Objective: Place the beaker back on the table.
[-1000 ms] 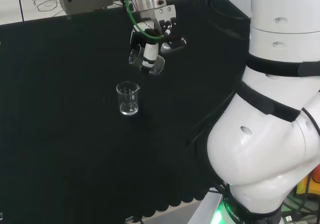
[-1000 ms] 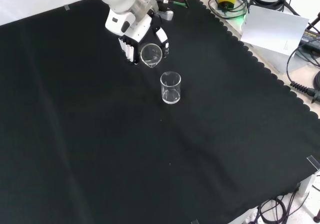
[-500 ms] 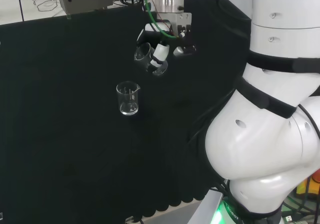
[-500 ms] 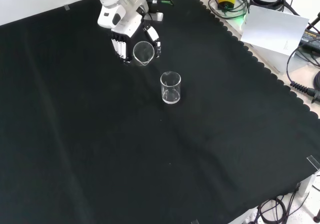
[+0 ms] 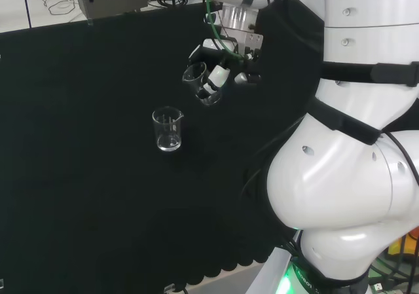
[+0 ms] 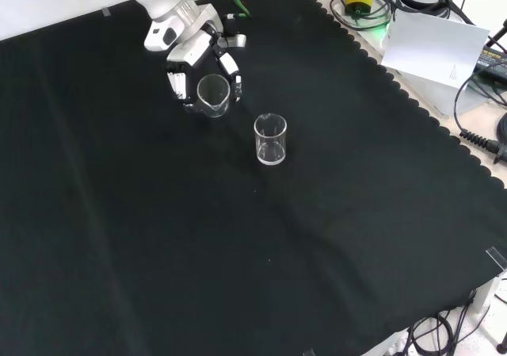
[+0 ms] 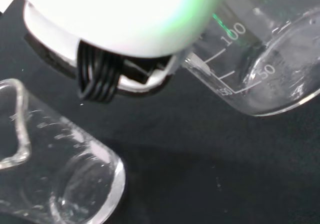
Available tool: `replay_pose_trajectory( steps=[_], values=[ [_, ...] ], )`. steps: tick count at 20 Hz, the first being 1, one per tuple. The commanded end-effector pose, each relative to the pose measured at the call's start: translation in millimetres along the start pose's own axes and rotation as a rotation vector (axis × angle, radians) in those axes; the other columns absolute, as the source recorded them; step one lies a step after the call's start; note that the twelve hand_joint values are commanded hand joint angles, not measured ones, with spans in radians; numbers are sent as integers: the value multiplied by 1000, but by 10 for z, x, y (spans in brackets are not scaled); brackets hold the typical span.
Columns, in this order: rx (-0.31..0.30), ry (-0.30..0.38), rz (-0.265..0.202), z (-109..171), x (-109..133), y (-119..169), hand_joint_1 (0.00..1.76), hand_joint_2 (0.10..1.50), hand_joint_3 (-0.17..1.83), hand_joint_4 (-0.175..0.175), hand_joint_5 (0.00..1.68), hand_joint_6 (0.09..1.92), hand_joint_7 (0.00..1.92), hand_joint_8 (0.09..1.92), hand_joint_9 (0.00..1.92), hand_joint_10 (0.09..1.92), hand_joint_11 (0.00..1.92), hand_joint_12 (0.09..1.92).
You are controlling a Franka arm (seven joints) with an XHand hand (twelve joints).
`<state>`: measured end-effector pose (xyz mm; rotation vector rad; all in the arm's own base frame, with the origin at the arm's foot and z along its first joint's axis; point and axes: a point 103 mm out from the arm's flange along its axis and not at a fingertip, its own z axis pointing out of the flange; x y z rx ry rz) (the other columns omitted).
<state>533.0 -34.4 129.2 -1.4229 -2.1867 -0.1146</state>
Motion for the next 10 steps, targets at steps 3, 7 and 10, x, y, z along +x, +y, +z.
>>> replay_pose_trajectory(
  steps=[3, 7, 10],
  values=[
    [-84, 156, -58, 167, -327, 171, 1451, 432, 952, -175, 1251, 786, 1333, 746, 1662, 149, 1170, 708],
    [-106, 184, -64, 230, -406, 221, 1451, 436, 949, -175, 1245, 802, 1330, 758, 1666, 118, 1170, 707],
    [-130, 219, -62, 239, -484, 250, 1450, 438, 948, -175, 1242, 812, 1328, 767, 1667, 103, 1168, 708]
  ],
)
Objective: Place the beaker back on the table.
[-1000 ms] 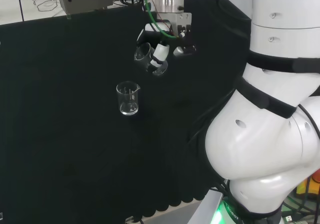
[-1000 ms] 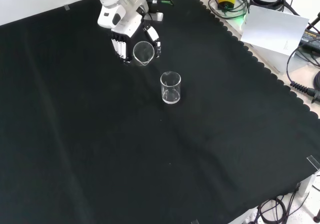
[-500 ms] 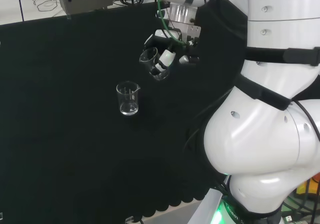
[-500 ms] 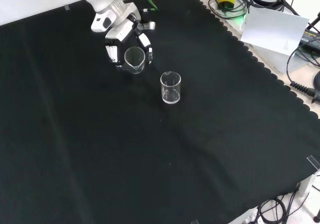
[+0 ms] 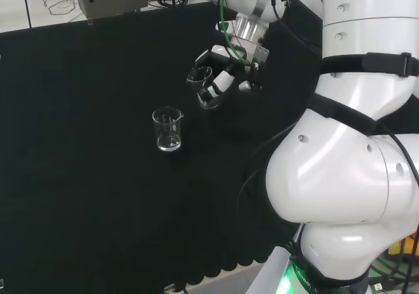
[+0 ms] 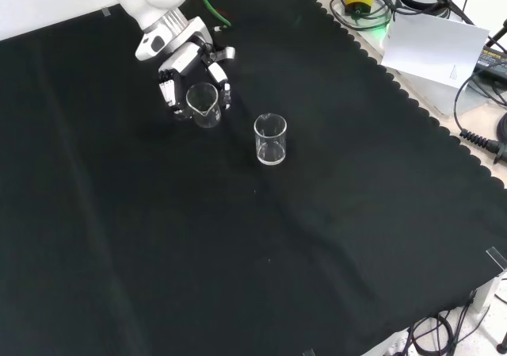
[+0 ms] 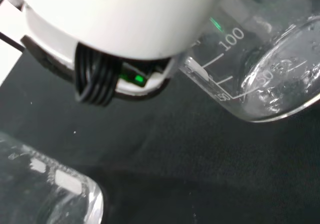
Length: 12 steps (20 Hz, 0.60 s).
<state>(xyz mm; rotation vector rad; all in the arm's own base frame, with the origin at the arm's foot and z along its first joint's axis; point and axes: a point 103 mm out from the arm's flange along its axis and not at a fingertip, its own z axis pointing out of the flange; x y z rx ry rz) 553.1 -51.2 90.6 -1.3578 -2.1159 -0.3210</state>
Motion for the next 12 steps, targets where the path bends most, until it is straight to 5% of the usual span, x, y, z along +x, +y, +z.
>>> replay_pose_trajectory(
  steps=[1, 12],
  values=[
    [-62, 89, -19, 22, -128, 71, 1450, 439, 947, -175, 1240, 819, 1327, 773, 1666, 96, 1168, 708],
    [-73, 67, 16, 143, -316, 69, 1448, 447, 944, -175, 1224, 869, 1322, 798, 1661, 87, 1164, 717]
  ],
)
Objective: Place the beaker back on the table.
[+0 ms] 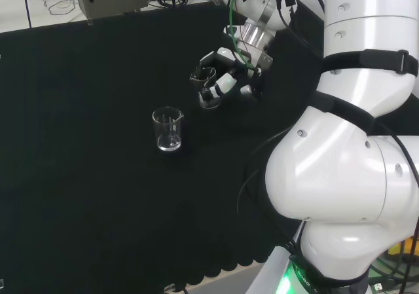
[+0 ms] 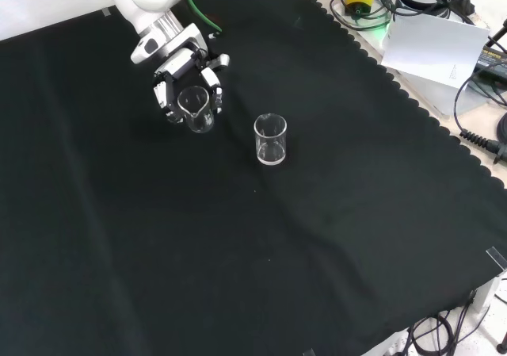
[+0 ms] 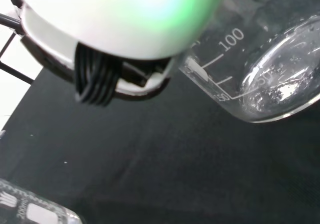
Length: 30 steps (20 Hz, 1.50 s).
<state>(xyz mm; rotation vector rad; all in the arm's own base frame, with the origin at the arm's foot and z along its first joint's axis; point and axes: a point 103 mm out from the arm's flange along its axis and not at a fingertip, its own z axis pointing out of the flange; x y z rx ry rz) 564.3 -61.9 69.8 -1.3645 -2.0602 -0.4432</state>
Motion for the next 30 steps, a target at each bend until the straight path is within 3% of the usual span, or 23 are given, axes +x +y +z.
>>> replay_pose_trajectory(
  steps=[1, 9, 15, 16, 17, 20, 21, 25, 30],
  values=[
    [-4, -12, 15, 73, -86, -12, 1448, 447, 944, -175, 1224, 871, 1322, 799, 1661, 87, 1163, 718],
    [-1, -38, 27, 126, -141, -69, 1443, 483, 891, -175, 1216, 879, 1308, 789, 1646, 87, 1140, 732],
    [0, -65, 18, 114, -118, -99, 1423, 643, 645, -175, 1214, 884, 1214, 797, 1544, 87, 1116, 782],
    [4, -66, 15, 105, -109, -104, 1369, 689, 599, -110, 1200, 880, 1195, 776, 1479, 87, 1097, 817],
    [8, -62, 14, 93, -104, -112, 1302, 708, 586, -123, 1193, 842, 1131, 765, 1414, 87, 1053, 862],
    [41, -54, 17, 65, -97, -137, 1261, 527, 754, -45, 881, 944, 867, 749, 1221, 87, 729, 1127],
    [50, -51, 20, 60, -96, -146, 1231, 485, 785, -34, 766, 950, 781, 738, 1144, 87, 614, 1196],
    [84, -65, 33, 53, -82, -177, 1153, 432, 777, -33, 467, 826, 548, 746, 949, 87, 334, 1339],
    [104, -73, 41, 17, -40, -204, 1102, 425, 753, -38, 388, 657, 426, 758, 852, 87, 221, 1375]
  ],
)
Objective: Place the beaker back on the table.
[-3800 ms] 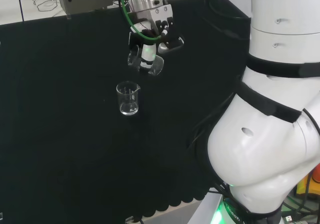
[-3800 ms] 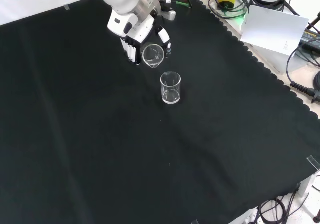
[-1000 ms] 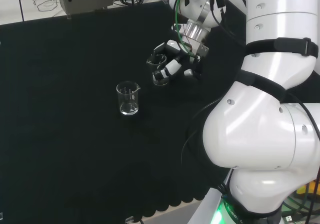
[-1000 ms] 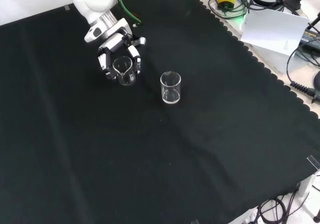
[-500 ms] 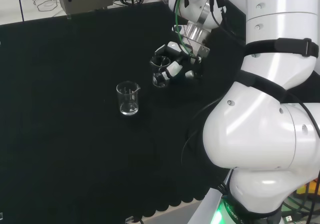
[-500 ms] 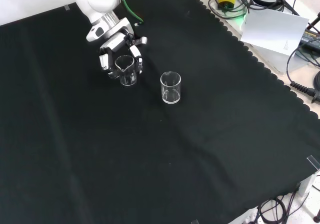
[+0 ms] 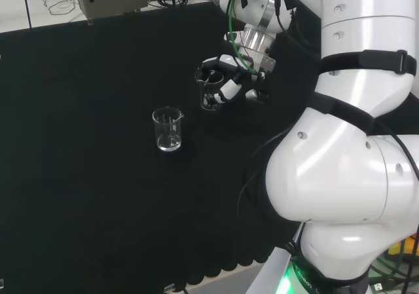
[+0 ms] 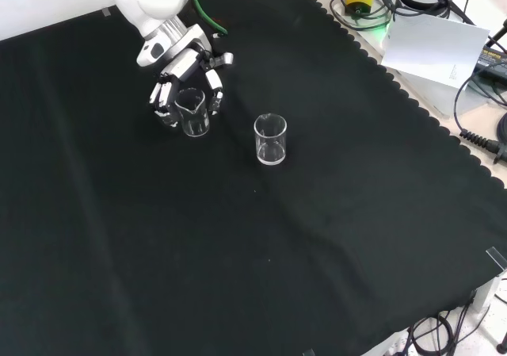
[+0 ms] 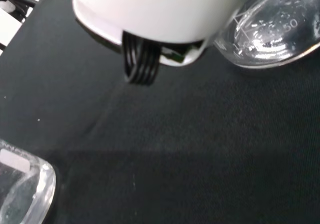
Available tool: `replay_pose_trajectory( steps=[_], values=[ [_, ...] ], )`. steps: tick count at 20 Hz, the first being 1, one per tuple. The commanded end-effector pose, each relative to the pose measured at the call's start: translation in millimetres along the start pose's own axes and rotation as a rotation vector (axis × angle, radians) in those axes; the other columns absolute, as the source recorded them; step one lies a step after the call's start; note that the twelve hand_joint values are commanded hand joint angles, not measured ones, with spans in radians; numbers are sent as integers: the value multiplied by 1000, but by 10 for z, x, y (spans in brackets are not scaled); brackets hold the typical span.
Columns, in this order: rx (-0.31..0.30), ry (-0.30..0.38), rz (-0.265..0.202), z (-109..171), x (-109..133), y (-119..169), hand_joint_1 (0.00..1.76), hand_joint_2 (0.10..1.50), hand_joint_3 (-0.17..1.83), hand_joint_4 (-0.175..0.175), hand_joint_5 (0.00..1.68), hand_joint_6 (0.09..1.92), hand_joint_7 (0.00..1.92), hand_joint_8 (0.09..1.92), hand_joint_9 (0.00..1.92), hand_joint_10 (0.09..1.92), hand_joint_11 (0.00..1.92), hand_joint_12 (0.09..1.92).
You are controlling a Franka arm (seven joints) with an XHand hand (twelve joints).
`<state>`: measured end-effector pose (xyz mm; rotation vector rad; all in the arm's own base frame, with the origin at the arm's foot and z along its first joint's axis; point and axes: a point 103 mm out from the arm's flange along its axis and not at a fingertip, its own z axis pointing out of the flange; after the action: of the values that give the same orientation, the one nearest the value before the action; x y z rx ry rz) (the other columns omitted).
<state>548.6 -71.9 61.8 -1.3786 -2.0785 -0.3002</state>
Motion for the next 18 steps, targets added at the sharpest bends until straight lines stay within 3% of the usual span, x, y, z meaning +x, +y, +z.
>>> replay_pose_trajectory(
  steps=[1, 5, 8, 11, 18],
  values=[
    [15, -10, 2, -72, 64, -47, 1093, 425, 747, -39, 385, 640, 412, 758, 842, 87, 210, 1377],
    [-24, -30, -12, -315, 248, -107, 990, 450, 641, -44, 362, 528, 302, 763, 755, 87, 131, 1408],
    [-61, -26, -23, -709, 279, -408, 960, 462, 603, -45, 360, 474, 263, 758, 723, 87, 94, 1420],
    [-98, -112, 13, -773, 629, -430, 948, 477, 571, -45, 369, 436, 253, 753, 710, 87, 81, 1428],
    [-169, -131, 37, -965, 1043, -792, 939, 494, 562, -49, 389, 420, 266, 754, 715, 87, 84, 1432]
  ],
)
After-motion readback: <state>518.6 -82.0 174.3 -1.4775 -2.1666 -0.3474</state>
